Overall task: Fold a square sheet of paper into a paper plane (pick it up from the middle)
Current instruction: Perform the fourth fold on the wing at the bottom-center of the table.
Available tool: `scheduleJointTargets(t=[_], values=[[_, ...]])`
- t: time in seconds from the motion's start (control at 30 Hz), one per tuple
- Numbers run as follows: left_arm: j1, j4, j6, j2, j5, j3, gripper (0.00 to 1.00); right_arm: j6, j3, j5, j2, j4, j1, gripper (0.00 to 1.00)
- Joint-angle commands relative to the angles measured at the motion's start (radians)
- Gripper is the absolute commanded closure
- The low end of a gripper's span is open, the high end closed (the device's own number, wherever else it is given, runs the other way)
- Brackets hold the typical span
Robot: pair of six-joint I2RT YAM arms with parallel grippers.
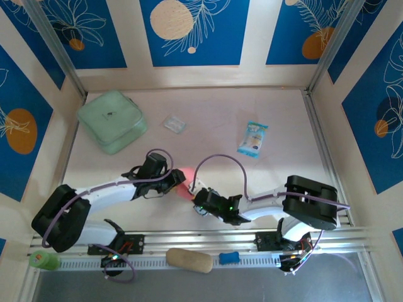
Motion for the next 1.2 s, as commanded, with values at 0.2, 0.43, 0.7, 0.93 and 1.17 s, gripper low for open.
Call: scheduleJointTargets(t=[0.2,0.43,0.7,0.93,1.17], values=[[0.016,-0.015,0.026,0.013,0.034,0.047,0.69,0.029,-0.003,-0.009,-0.025,-0.024,-0.005,0.82],[0.02,-0.06,0.033,0.0,0.031,0.066,0.86,0.07,0.015,-0.018,-0.03,-0.096,-0.017,0.78],[0.02,-0.061,0.029,-0.001,0.04,0.07,0.95,0.061,0.041,-0.004,-0.03,-0.153,-0.018,0.72],[0.02,-0.057,0.022,-0.011,0.042,0.067,0.93,0.046,0.05,0.014,-0.031,-0.162,-0.014,0.81],[0.022,-0.047,0.017,-0.02,0.032,0.054,0.53,0.066,0.027,0.002,-0.05,-0.122,-0.015,0.86]])
